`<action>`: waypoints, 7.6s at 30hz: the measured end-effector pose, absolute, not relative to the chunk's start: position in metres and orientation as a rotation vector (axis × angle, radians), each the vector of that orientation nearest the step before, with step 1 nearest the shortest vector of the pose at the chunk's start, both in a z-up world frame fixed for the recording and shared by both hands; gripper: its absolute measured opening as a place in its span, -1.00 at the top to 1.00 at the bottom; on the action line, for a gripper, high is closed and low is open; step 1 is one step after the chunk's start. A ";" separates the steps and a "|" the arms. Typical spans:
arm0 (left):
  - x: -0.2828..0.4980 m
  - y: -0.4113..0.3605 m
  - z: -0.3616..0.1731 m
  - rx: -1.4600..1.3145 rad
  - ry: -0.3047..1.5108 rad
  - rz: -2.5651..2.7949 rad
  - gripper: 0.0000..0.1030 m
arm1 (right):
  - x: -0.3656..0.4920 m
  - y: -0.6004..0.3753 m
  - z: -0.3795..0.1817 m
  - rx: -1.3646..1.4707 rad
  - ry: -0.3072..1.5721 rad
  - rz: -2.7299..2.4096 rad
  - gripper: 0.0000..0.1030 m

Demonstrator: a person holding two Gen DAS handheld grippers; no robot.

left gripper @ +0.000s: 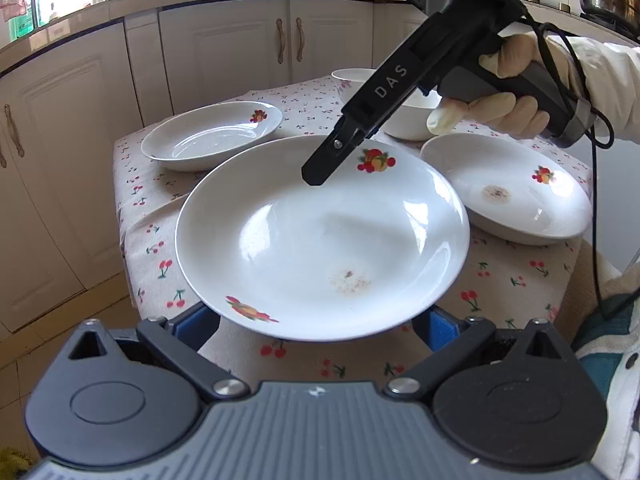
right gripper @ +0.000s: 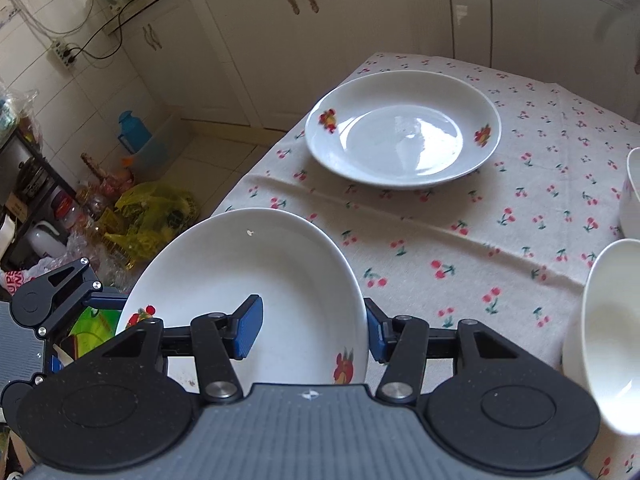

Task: Organize plates and bowls

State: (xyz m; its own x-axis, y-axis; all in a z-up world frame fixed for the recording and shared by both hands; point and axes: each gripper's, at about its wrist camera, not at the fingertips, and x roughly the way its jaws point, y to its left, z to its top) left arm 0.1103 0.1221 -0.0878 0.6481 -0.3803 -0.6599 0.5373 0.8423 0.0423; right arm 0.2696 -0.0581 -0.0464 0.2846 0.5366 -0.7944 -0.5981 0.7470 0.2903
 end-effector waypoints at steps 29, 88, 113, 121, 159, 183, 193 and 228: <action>0.140 0.115 -0.095 0.272 0.687 -0.543 -0.97 | 0.293 -0.062 -0.062 -0.071 1.039 0.725 -0.49; 0.041 0.010 -0.048 0.117 0.627 -0.373 -0.99 | 0.059 -0.234 -0.076 -0.199 0.730 0.538 -1.00; 0.135 -0.040 -0.048 0.254 0.795 -0.649 -0.98 | 0.073 -0.217 -0.086 -0.267 0.703 0.617 -1.00; 0.169 -0.053 -0.048 0.278 0.834 -0.687 -0.94 | 0.075 -0.220 -0.087 -0.245 0.714 0.623 -1.00; 0.228 -0.076 -0.067 0.401 1.117 -0.873 -0.50 | 0.076 -0.215 -0.087 -0.239 0.716 0.603 -1.00; 0.230 -0.080 -0.072 0.453 1.144 -0.901 -0.49 | 0.082 -0.214 -0.083 -0.253 0.747 0.609 -1.00; 0.226 -0.082 -0.069 0.455 1.121 -0.900 -0.49 | 0.085 -0.214 -0.081 -0.240 0.773 0.604 -1.00; 0.235 0.043 -0.023 0.269 1.014 -0.718 -0.49 | 0.141 -0.125 -0.041 -0.339 0.736 0.791 -1.00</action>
State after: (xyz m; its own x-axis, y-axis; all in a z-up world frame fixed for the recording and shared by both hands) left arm 0.2353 0.0432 -0.0229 0.3263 -0.4208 -0.8464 0.6586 0.7436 -0.1158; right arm 0.1406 -0.1252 -0.0409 0.4763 0.5208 -0.7084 -0.7444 0.6677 -0.0096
